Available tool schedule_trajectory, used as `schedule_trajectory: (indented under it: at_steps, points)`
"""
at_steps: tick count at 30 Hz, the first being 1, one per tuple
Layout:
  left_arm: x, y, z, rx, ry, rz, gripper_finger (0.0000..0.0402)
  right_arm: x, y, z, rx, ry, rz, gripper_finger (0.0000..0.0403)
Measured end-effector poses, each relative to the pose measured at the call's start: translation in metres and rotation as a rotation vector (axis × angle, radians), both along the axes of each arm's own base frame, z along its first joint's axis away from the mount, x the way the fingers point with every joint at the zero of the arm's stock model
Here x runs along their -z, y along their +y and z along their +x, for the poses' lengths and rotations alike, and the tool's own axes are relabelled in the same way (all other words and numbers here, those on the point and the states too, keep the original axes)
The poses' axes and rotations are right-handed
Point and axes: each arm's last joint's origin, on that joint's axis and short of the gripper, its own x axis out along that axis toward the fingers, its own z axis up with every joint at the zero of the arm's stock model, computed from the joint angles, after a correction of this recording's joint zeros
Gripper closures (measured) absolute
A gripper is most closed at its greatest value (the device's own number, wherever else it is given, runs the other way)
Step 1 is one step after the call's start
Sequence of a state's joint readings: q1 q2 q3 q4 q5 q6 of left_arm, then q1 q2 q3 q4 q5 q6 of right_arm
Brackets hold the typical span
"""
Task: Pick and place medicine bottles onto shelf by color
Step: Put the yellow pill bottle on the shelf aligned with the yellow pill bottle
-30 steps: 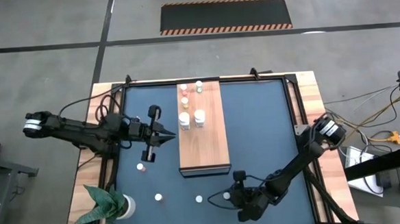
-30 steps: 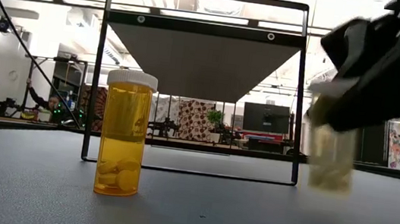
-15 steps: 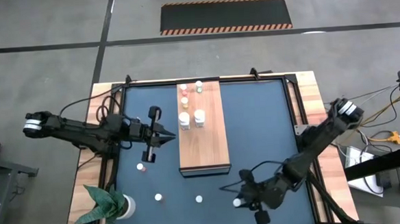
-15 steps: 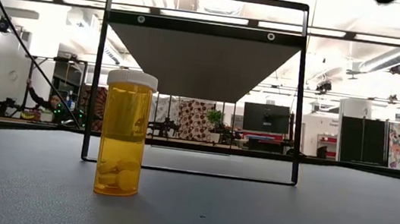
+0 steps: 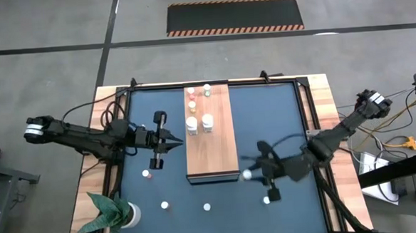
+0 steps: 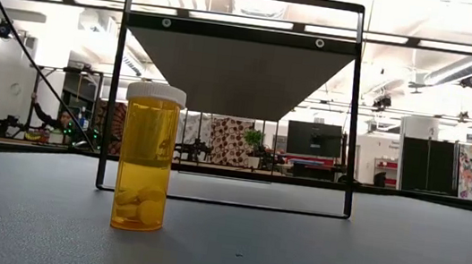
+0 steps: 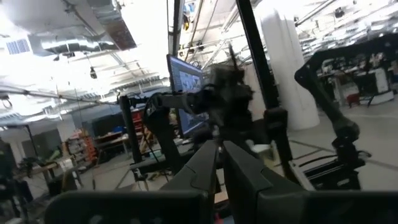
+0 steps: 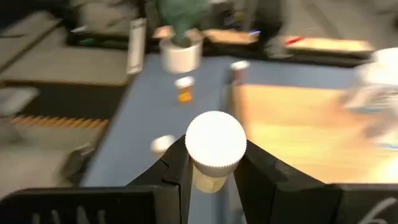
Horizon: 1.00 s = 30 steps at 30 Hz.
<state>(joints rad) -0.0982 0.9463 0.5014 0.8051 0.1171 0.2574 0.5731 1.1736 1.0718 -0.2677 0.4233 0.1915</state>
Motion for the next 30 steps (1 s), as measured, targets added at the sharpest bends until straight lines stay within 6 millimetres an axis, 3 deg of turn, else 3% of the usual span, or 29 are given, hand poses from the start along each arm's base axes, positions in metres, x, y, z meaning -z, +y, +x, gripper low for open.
schedule_trajectory:
  at_steps: [10,20,25,30]
  points:
    - [-0.007,0.006,0.001,-0.269,-0.035,0.086,0.0389,-0.013,-0.101,0.023,0.27,-0.028,-0.193,0.0316]
    - [-0.012,0.012,-0.002,-0.502,-0.081,0.182,0.0389,0.007,-0.217,0.051,0.344,-0.019,-0.077,0.0315]
    - [-0.006,0.013,-0.002,-0.519,-0.061,0.228,0.0389,0.025,-0.254,0.059,0.334,-0.014,-0.021,0.0315]
    - [-0.006,0.015,-0.002,-0.531,-0.061,0.231,0.0389,0.032,-0.266,0.068,0.296,0.023,-0.039,0.0314]
